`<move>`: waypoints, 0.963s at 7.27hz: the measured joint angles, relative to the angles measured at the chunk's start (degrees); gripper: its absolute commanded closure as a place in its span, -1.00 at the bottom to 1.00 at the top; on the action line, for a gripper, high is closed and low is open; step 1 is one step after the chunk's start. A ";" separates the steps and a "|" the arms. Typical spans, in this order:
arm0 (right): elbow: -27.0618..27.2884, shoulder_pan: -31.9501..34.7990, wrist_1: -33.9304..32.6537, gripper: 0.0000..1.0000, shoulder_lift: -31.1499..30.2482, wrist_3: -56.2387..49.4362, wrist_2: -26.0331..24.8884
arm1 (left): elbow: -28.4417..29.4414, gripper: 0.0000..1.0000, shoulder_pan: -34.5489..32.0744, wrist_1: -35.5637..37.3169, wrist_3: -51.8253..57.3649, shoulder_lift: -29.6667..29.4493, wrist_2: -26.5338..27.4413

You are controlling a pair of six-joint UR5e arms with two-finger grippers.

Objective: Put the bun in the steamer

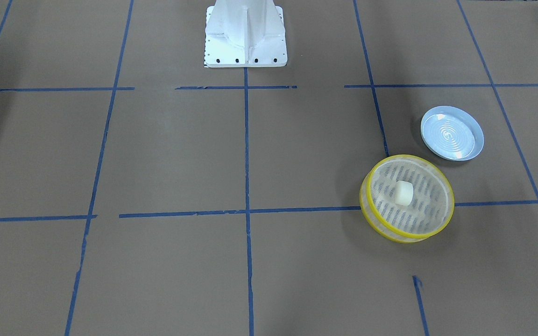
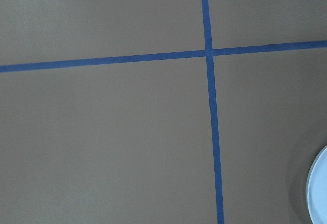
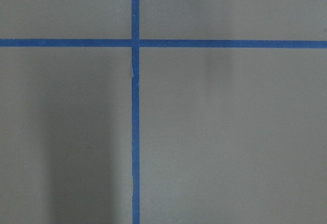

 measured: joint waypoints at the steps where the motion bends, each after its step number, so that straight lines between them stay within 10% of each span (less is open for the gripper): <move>1: 0.00 -0.01 0.00 -1.00 0.00 0.00 0.00 | 0.02 -1.00 0.03 0.14 -0.61 0.00 -0.19; 7: 0.00 0.04 0.00 -1.00 0.00 0.00 0.00 | -0.08 -1.00 0.05 0.09 -0.75 -0.12 1.41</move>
